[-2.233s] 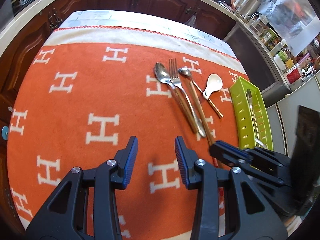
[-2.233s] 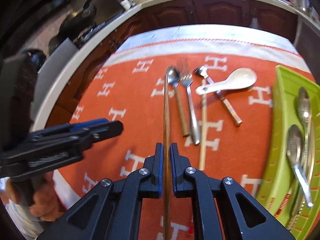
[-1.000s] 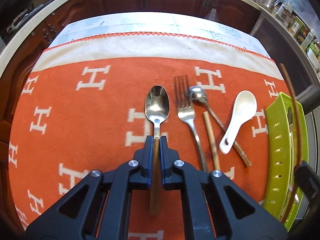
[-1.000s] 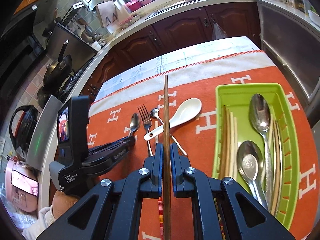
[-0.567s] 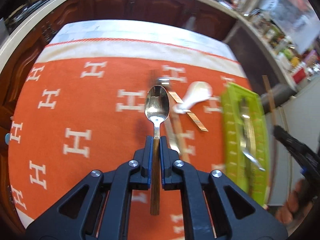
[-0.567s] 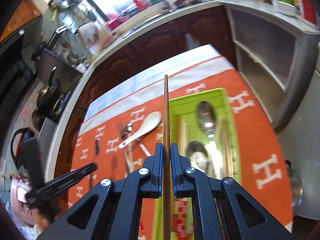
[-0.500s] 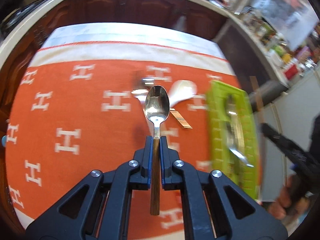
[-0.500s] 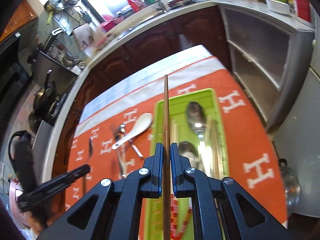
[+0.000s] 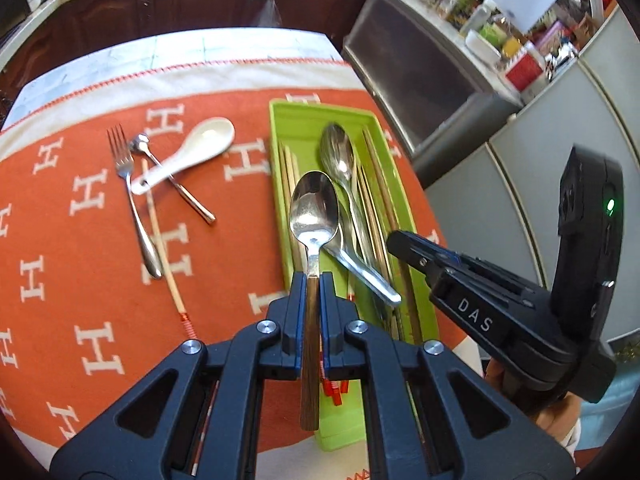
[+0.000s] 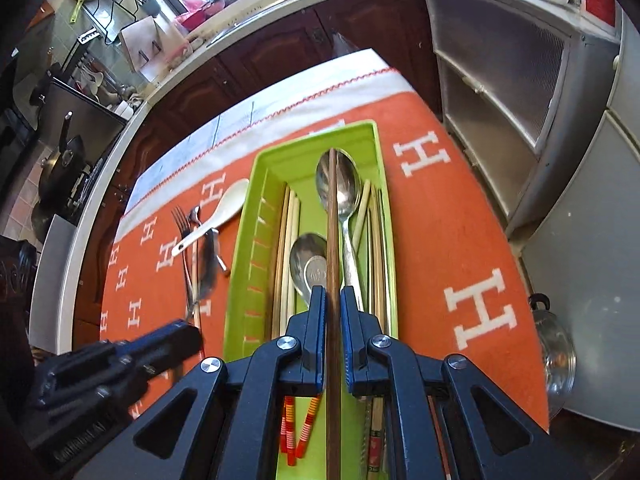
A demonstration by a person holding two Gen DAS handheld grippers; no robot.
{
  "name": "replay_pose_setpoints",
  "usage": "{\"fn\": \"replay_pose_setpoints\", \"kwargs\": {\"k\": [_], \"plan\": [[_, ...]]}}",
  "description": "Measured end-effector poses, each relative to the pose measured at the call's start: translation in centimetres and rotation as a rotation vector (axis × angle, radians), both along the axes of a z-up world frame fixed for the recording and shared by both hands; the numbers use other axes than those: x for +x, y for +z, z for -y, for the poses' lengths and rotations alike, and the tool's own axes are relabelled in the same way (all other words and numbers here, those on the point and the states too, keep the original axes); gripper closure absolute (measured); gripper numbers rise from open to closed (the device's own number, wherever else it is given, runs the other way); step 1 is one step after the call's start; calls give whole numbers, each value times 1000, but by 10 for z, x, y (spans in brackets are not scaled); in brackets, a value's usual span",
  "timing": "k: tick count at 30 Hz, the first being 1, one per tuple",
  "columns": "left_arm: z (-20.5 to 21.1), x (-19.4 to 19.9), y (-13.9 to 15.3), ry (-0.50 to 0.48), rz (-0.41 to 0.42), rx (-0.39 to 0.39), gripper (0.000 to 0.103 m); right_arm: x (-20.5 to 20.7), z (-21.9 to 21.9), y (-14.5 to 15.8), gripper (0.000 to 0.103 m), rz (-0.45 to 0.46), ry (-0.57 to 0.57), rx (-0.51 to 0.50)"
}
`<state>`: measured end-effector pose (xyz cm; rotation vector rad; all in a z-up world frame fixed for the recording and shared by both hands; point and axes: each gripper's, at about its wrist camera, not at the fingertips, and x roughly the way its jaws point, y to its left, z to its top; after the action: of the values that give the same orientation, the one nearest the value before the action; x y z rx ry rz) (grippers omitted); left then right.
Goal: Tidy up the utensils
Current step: 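Lower the spoon and chopstick into the green tray and open both tools, then move both open tools back over the remaining fork, spoons and chopstick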
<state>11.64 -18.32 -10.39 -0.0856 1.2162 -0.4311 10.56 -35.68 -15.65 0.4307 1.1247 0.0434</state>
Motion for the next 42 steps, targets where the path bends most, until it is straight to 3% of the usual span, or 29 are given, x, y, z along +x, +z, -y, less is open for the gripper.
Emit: {"fn": "replay_pose_setpoints", "kwargs": {"k": [4, 8, 22, 25, 27, 29, 38, 42], "plan": [[8, -6, -12, -16, -23, 16, 99, -4, 1, -5, 95, -14, -5, 31], [8, -12, -16, -16, -33, 20, 99, -9, 3, -3, 83, 2, -22, 38], [-19, -42, -12, -55, -11, 62, 94, -27, -12, 28, 82, 64, -13, 25], [-37, -43, -9, -24, -2, 67, 84, -28, -22, 35, 82, 78, 3, 30], [-52, -42, -5, 6, 10, 66, 72, -26, -29, 38, 82, 82, 22, 35], [-66, -41, 0, 38, 33, 73, 68, -26, -41, 43, 82, 91, 47, 37], [-133, -36, 15, 173, 125, 134, 67, -20, -99, 65, 82, 122, 192, 20], [-163, -35, 12, 223, 128, 147, 67, -15, -123, 65, 82, 111, 236, 15]]}}
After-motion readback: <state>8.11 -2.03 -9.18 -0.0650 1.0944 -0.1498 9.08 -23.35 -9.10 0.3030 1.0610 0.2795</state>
